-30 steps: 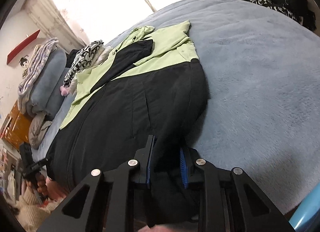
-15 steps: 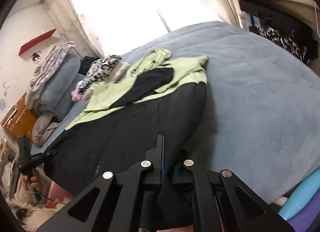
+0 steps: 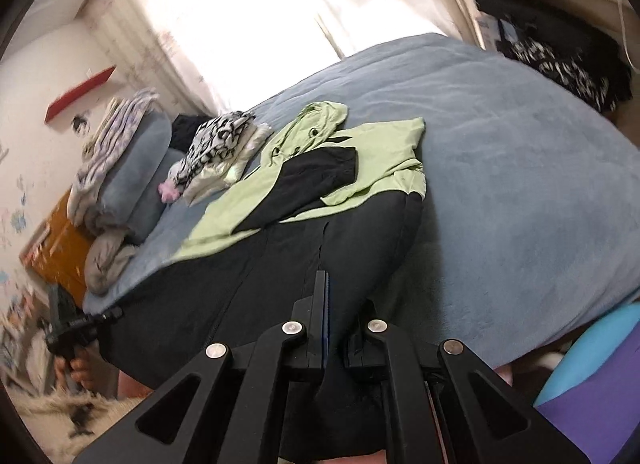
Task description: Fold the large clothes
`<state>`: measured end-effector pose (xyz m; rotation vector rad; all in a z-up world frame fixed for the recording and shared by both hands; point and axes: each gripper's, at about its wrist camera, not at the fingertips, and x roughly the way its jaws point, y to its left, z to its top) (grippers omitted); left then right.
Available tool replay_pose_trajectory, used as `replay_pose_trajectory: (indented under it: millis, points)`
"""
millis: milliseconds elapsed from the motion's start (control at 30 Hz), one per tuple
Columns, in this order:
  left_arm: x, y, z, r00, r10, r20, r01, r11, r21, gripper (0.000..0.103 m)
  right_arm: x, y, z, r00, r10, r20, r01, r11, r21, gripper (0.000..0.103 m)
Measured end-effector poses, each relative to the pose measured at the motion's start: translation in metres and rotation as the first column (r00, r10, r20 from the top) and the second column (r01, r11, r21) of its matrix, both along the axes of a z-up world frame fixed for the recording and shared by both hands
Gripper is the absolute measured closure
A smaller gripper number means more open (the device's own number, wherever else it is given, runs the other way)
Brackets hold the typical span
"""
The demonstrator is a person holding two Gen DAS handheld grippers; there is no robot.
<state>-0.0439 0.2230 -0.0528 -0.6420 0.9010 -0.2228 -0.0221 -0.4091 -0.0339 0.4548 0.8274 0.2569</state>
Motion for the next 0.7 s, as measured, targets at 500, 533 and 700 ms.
replay_pose_trajectory:
  millis: [500,533,700]
  points:
    - [0.226,0.044,-0.020,0.972,0.212,-0.101,-0.231,0.940,-0.250,0.103,0.235,-0.032,0.000,0.943,-0.280,-0.180,0.307,0.940,0.151,0.099]
    - [0.246,0.047,-0.024,0.966,0.227,-0.124,-0.252,0.936,-0.248,0.102,0.264,-0.033,-0.005,0.938,-0.280,-0.203,0.314,0.936,0.162,0.096]
    - [0.340,0.060,-0.046,0.931,0.313,-0.187,-0.360,0.868,-0.342,0.053,0.377,-0.031,-0.042,0.916,-0.249,-0.315,0.335,0.906,0.259,0.040]
